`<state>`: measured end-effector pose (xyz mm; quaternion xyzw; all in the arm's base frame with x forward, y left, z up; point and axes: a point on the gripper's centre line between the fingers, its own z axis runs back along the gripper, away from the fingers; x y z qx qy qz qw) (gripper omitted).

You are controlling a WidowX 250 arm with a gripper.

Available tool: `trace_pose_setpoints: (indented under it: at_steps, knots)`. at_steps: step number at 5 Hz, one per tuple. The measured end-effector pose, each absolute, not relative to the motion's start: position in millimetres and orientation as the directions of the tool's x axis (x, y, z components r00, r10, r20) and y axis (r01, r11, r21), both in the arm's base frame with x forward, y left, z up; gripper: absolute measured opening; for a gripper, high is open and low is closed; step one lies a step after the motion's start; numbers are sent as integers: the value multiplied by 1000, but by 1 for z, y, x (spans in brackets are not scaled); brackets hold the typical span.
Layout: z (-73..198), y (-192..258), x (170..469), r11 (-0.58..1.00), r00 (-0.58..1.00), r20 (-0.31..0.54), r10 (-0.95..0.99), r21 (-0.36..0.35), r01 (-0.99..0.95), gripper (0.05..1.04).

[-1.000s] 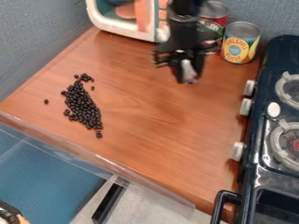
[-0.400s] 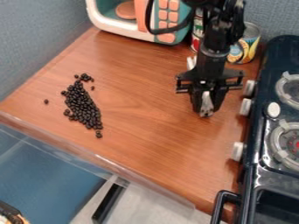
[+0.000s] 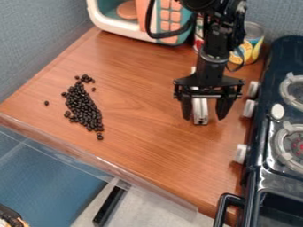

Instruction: Sweep into pile

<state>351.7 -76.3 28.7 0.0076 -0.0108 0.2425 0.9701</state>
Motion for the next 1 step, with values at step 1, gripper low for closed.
trace_pose_setpoints:
  at_steps: [1]
  knots:
    - [84, -75, 353, 887, 880, 114, 462, -51, -459, 1007]
